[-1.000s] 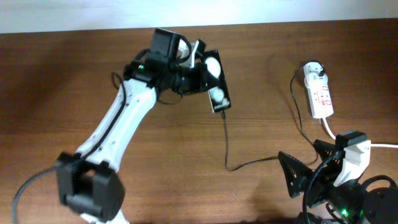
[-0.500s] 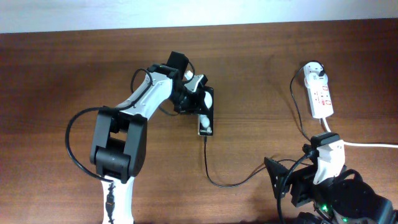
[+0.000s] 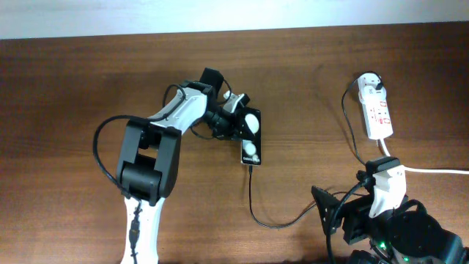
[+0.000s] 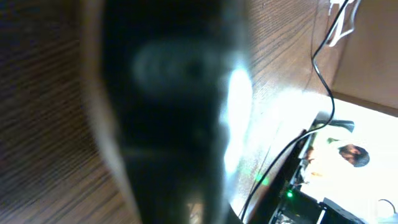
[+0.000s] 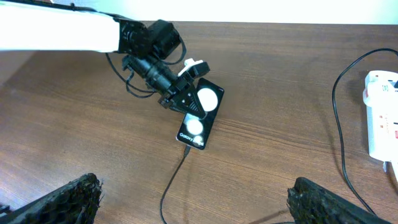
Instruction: Plug charger to phone and switch on socket
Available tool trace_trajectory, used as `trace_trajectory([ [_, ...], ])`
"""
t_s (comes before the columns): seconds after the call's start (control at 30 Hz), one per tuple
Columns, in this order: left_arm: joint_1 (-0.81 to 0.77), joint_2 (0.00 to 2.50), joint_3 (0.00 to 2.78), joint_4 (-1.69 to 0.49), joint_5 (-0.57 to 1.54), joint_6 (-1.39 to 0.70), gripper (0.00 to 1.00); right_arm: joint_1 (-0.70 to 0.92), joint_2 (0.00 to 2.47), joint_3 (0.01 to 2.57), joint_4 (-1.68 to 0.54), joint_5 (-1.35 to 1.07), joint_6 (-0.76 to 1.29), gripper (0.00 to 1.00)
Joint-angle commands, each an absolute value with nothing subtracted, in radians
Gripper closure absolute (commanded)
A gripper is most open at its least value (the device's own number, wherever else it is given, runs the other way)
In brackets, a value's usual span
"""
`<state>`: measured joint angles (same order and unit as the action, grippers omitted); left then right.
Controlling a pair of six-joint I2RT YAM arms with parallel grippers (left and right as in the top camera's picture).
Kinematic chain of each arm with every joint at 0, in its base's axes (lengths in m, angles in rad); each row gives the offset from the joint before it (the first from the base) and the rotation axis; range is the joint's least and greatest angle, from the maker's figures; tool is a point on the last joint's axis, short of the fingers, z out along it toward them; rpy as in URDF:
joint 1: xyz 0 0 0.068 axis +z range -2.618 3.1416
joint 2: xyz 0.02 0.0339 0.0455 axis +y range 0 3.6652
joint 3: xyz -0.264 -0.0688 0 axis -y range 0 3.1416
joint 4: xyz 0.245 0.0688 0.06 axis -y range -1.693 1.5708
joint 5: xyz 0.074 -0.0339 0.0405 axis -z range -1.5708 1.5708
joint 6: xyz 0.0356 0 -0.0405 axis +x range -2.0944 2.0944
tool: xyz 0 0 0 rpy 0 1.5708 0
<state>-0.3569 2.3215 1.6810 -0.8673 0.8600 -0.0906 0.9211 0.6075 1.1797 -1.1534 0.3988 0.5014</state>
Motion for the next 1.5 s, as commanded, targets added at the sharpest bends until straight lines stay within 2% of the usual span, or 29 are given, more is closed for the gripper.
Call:
trace_trajectory([
  [0.0,-0.357,2.373,1.686,-0.857,0.789,-0.055,0.89,0.922,0.609,1.174,-1.156,0.397,0.506,0.01],
  [0.13,-0.357,2.373,1.685,-0.857,0.777,-0.055,0.69,0.922,0.609,1.174,-1.156,0.397,0.506,0.01],
  [0.2,-0.357,2.373,1.686,-0.857,0.736,-0.055,0.66,0.922,0.609,1.174,-1.156,0.398,0.505,0.01],
  [0.23,-0.357,2.373,1.686,-0.857,0.736,-0.055,0.61,0.922,0.609,1.174,-1.156,0.405,0.506,0.01],
  [0.43,-0.357,2.373,1.685,-0.857,0.736,-0.055,0.0,0.922,0.609,1.174,-1.156,0.423,0.506,0.01],
  [0.53,-0.357,2.373,1.685,-0.857,0.723,-0.055,0.01,0.922,0.609,1.174,-1.156,0.423,0.506,0.01],
  [0.77,-0.357,2.373,1.685,-0.877,0.49,-0.055,0.01,0.922,0.609,1.174,-1.156,0.423,0.506,0.01],
  [0.93,-0.357,2.373,1.685,-0.887,0.418,-0.055,0.01,0.922,0.609,1.174,-1.156,0.423,0.506,0.01],
  [1.1,-0.338,2.355,1.7,-1.052,0.168,-0.055,0.01,0.922,0.609,1.174,-1.164,0.423,0.506,0.01],
  [1.2,-0.307,2.268,1.711,-1.177,0.054,-0.055,0.01,0.922,0.609,1.174,-1.164,0.423,0.506,0.01],
  [1.47,-0.296,1.792,1.711,-1.236,0.054,-0.055,0.01,0.922,0.609,1.174,-1.164,0.423,0.506,0.01],
])
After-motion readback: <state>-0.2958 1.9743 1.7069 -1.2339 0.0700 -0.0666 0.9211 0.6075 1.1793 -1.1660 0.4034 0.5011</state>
